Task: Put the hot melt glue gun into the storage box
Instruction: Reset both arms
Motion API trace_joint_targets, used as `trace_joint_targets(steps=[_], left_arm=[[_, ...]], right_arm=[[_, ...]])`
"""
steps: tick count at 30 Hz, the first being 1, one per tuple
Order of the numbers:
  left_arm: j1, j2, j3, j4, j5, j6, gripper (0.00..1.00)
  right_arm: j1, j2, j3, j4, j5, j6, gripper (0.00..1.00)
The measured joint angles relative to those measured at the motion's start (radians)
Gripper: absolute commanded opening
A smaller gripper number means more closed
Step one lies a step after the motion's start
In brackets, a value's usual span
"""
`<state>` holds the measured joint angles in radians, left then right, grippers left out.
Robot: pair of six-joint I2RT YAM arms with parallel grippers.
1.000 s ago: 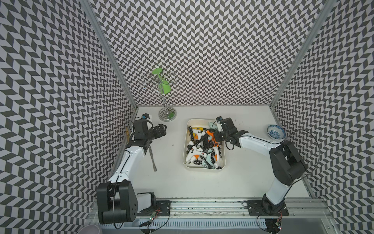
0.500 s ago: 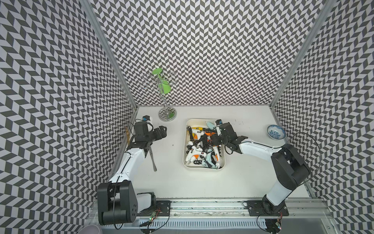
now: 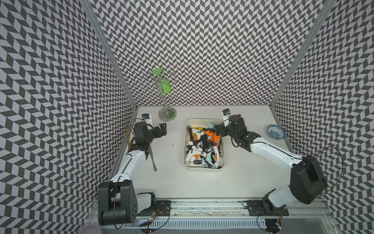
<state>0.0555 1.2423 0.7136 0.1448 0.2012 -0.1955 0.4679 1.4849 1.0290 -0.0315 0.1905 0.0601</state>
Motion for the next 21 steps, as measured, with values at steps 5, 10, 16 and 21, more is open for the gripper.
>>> trace_joint_targets(steps=[5, 10, 16, 21], left_arm=[[-0.001, -0.005, -0.131, 0.181, -0.128, 0.110, 1.00], [-0.008, 0.074, -0.255, 0.398, -0.164, 0.124, 1.00], [-0.073, 0.204, -0.378, 0.687, -0.221, 0.161, 0.99], [-0.112, 0.280, -0.470, 0.955, -0.262, 0.204, 1.00]], right_arm=[[-0.249, -0.089, -0.210, 0.228, 0.126, 0.043, 0.99], [-0.414, -0.071, -0.435, 0.402, 0.182, 0.078, 0.99], [-0.448, -0.031, -0.640, 0.727, 0.113, 0.055, 0.99], [-0.463, 0.036, -0.772, 1.065, -0.074, -0.009, 0.99]])
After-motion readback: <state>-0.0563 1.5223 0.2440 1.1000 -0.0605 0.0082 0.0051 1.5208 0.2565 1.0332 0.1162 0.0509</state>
